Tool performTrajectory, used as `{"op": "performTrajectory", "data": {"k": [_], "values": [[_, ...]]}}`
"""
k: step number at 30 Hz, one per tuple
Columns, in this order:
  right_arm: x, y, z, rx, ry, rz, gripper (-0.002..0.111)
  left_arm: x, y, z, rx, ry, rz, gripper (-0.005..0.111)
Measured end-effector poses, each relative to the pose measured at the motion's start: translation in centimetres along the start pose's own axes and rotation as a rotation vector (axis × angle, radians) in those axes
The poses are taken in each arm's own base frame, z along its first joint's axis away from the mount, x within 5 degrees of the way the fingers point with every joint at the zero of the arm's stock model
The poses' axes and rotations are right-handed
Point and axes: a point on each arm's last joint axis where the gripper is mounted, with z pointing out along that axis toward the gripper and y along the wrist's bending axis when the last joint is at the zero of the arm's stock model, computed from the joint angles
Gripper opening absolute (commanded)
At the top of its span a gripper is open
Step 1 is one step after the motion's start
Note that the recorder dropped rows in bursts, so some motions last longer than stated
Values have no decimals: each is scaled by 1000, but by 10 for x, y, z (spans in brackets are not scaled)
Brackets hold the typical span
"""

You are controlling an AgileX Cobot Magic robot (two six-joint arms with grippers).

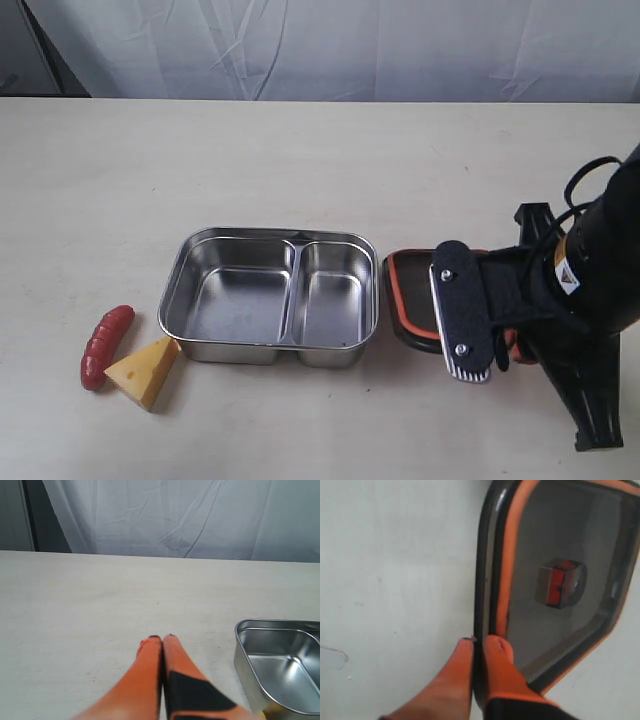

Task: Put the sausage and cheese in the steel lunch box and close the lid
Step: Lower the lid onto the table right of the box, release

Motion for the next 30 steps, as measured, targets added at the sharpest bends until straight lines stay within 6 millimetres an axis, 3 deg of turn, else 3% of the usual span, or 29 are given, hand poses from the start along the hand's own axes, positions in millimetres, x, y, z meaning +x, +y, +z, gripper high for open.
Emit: {"op": "performTrajectory", "data": {"k": [10, 13, 17, 19, 30], "values": [[-7, 6, 14, -46, -45, 45, 0, 0, 0, 0, 0, 0, 0, 0], [-10, 5, 18, -62, -54, 80, 12, 0, 0, 0, 0, 0, 0, 0], [-13, 4, 26, -80, -44, 115, 43, 0, 0, 0, 0, 0, 0, 0], [-13, 4, 29, -89, -38, 124, 50, 0, 0, 0, 0, 0, 0, 0], [-10, 6, 31, -120, 12, 198, 50, 0, 0, 0, 0, 0, 0, 0]]}}
